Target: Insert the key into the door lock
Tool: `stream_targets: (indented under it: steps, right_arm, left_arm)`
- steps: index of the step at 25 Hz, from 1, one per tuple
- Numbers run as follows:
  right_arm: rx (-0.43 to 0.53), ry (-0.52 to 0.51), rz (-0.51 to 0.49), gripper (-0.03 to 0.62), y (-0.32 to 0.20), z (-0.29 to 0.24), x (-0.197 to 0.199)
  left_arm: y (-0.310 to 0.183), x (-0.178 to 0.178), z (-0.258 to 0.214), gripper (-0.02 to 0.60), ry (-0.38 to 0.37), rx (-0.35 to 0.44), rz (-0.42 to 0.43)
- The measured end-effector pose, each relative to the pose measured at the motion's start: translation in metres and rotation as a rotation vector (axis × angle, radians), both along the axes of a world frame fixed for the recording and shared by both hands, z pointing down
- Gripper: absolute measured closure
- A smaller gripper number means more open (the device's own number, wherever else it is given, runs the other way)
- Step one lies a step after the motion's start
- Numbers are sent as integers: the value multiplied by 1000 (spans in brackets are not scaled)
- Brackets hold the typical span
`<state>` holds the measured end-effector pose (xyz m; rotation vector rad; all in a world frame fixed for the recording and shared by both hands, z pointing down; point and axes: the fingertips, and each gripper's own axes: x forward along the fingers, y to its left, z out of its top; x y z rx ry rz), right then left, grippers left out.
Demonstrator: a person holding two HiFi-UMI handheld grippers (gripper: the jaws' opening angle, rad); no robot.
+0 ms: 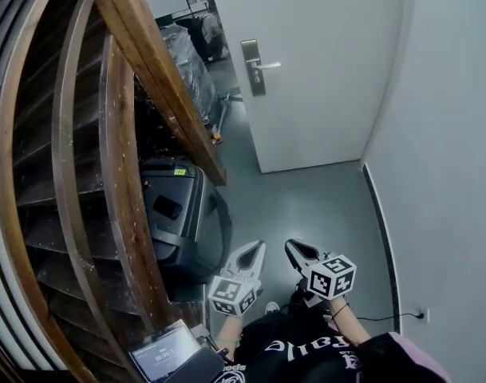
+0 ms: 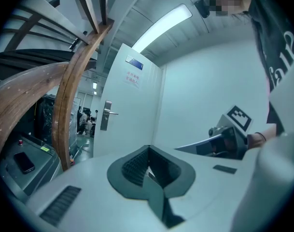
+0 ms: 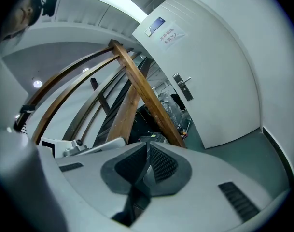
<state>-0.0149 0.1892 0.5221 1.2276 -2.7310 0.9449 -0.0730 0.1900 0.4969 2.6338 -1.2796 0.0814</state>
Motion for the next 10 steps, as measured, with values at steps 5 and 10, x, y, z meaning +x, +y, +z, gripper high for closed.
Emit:
stream_targets:
  steps: [5, 10]
  right_arm:
    - [15, 5, 19, 563, 10, -5, -11]
    - [22, 4, 44, 563, 18, -7, -19]
  left_arm:
    - [11, -11, -2, 577, 5, 3, 19]
    - [21, -19, -1, 577, 10, 0, 37]
